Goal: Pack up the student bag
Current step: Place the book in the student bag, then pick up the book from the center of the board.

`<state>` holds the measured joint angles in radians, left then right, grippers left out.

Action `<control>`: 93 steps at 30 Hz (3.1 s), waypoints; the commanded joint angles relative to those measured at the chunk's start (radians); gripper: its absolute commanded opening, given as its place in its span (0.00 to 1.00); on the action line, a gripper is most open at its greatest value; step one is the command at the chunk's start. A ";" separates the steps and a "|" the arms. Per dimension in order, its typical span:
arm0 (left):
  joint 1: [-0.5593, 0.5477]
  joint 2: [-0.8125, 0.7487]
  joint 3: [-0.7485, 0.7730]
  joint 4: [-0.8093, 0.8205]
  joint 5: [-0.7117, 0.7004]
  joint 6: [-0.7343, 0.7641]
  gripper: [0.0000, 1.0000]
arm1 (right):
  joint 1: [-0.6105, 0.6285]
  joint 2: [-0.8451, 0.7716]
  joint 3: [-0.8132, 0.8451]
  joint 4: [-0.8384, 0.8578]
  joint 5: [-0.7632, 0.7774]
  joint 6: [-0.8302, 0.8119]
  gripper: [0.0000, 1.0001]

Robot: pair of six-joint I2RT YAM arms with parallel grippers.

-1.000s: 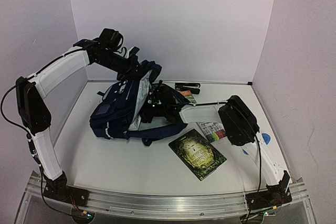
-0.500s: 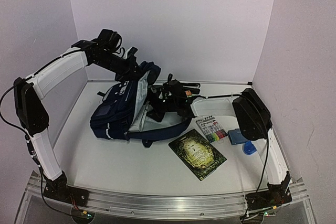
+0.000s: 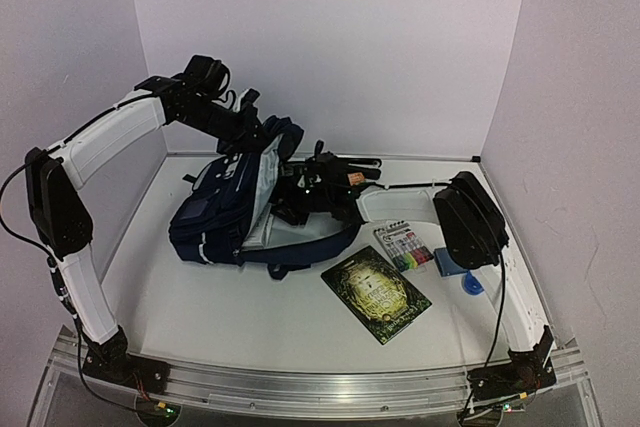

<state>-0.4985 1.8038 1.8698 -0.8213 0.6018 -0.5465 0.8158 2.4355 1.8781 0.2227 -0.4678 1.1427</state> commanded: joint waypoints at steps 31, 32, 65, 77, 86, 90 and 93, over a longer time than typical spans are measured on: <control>0.087 -0.029 -0.311 0.039 -0.221 0.078 0.00 | -0.237 -0.498 -0.366 -0.453 -0.123 -0.817 0.87; 0.087 -0.033 -0.323 0.037 -0.221 0.084 0.00 | -0.245 -0.517 -0.380 -0.502 -0.113 -0.874 0.87; -0.069 0.483 0.126 0.326 -0.190 -0.167 0.57 | -0.469 -0.054 0.055 -0.682 -0.138 -0.973 0.86; -0.081 0.687 0.291 0.316 -0.138 -0.219 0.58 | -0.413 -0.056 -0.041 -0.631 -0.286 -0.859 0.80; -0.095 0.736 0.305 0.334 -0.060 -0.225 0.57 | -0.365 -0.049 -0.075 -0.600 -0.260 -0.826 0.77; -0.110 0.695 0.278 0.419 0.010 -0.211 0.42 | -0.355 -0.049 -0.085 -0.590 -0.264 -0.814 0.76; -0.123 0.638 0.231 0.508 0.040 -0.187 0.27 | -0.355 -0.052 -0.086 -0.588 -0.268 -0.808 0.76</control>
<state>-0.5770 2.5350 2.1237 -0.4907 0.5226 -0.7569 0.4339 2.3806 1.8152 -0.3885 -0.7147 0.3207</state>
